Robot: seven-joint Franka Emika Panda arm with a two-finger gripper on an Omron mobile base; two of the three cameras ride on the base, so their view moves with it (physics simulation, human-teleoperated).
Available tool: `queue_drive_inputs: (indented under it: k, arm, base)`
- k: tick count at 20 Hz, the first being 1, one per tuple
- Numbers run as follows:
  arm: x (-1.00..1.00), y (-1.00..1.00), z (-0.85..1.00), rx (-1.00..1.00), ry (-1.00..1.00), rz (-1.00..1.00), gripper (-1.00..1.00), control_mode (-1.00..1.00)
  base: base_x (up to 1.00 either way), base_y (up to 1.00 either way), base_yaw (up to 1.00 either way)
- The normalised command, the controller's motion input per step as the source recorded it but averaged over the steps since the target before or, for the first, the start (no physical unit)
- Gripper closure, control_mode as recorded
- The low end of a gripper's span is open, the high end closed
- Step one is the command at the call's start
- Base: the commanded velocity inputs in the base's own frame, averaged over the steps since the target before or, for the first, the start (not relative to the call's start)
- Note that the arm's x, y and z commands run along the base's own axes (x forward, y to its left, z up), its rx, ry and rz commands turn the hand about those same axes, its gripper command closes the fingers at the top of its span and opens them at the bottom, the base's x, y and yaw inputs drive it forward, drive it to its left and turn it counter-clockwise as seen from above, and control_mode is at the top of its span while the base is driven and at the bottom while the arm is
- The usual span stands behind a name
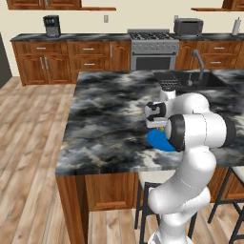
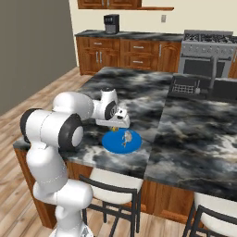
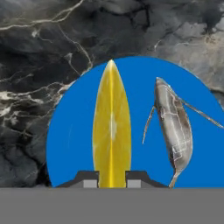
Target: Take the lemon wedge from the fridge and place it on the plate with fish on the dining counter.
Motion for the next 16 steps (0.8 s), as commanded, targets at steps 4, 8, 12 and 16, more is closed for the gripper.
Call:
queue_drive_inputs:
  k: [4, 8, 12, 16]
  arm:
    - [0.00, 0.00, -0.67, 0.00, 0.10, 0.00, 1.00, -1.00]
    - [0.00, 0.00, -0.51, 0.00, 0.03, 0.00, 1.00, -1.00]
    - [0.00, 0.00, -0.32, 0.00, 0.00, 0.00, 1.00, -1.00]
    - [-0.01, 0.00, -0.11, 0.00, -0.01, 0.00, 1.00, -1.00]
  base:
    - [0.00, 0.00, 0.00]
    - [0.00, 0.00, 0.00]
    - [0.00, 0.00, 0.00]
    - [0.00, 0.00, 0.00]
